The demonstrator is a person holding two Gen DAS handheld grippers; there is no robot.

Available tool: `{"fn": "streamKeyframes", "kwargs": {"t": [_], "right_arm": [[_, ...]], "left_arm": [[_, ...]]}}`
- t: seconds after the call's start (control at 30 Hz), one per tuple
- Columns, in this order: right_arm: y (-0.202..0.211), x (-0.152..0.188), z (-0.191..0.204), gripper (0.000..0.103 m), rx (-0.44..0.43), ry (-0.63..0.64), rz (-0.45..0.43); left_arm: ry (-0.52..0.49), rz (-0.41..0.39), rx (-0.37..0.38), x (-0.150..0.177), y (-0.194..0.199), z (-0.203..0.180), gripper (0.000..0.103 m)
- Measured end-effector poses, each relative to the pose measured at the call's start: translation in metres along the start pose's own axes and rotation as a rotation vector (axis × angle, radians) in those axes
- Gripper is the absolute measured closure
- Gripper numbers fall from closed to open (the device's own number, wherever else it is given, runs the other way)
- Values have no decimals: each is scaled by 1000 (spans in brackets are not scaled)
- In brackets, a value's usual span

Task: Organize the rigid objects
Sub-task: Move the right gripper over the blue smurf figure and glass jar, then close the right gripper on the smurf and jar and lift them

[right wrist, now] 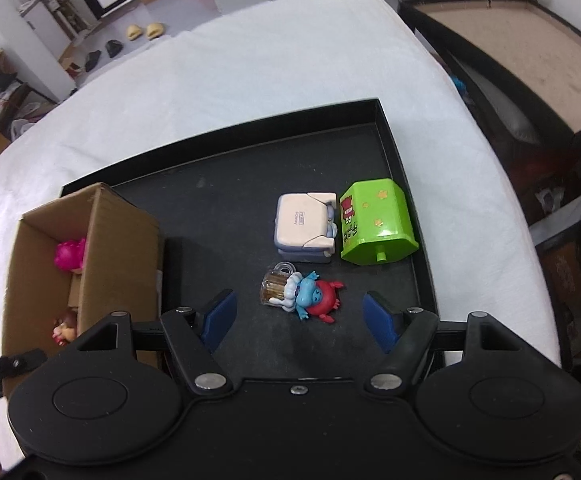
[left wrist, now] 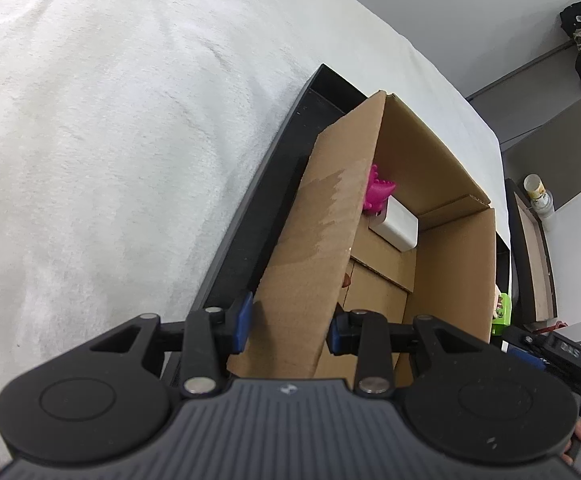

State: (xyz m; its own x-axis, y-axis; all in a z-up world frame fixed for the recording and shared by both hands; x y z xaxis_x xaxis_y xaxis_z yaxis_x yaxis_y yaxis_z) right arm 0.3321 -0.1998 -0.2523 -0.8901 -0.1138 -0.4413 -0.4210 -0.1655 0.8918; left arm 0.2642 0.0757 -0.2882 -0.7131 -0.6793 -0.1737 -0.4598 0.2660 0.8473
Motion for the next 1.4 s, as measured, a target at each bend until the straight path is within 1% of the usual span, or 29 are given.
{"fn": "streamKeyframes", "kwargs": {"t": [0.03,0.07,0.27,0.37,0.5,0.6,0.63,0.7,0.73,0.77,0.87,1.0,1.13,1.4], "right_arm": [[-5,-1,0,28,6,-10,1],[-10,-1,1,26,11,-19,0],[-41,-2,1,26,54,-43,28],[-47,-3,-1,26,102,-56,27],[-53,-1,0,26,119,-80,38],[-58,1,5,26,142,-67,46],[-61,1,7,26,150,-64,52],[-67,3,9,40,167,-44,76],[-66,3,9,44,191,-27,79],[-64,2,10,44,206,-14,78],[-56,4,15,44,168,-3,82],[-38,9,22,44,173,39,69],[-27,13,27,44,151,39,69],[3,13,35,44,136,56,35]], "left_arm": [[2,2,2,0,0,0,68],[5,3,4,-1,-1,0,68],[5,7,14,-2,-2,0,68],[4,9,19,-3,-2,0,68],[3,12,26,-4,-3,0,68],[1,14,31,-5,-4,0,68],[-1,14,32,-5,-4,0,67],[-1,15,36,-5,-3,1,67],[0,15,38,-5,-3,1,67],[1,15,40,-6,-3,2,67],[-2,15,39,-5,-3,1,67],[-9,11,36,-4,-2,0,67],[-11,8,38,-4,-2,0,67],[-20,-2,31,-3,-1,-2,68]]}}
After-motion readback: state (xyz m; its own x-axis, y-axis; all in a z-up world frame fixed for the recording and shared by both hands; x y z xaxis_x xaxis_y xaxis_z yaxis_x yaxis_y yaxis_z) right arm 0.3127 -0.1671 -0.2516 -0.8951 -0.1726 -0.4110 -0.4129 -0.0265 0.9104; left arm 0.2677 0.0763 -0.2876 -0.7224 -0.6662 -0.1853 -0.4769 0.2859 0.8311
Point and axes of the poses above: each gripper's, at about its wrist camera, not at the fingertips, and y roughly against the way its jaws point, z to its left, x to its underside, the point moved 8 cm from there along -y, roughly the way its jaws point, and after that the axes turned 6 degrees about y, right-handed, at the moved point
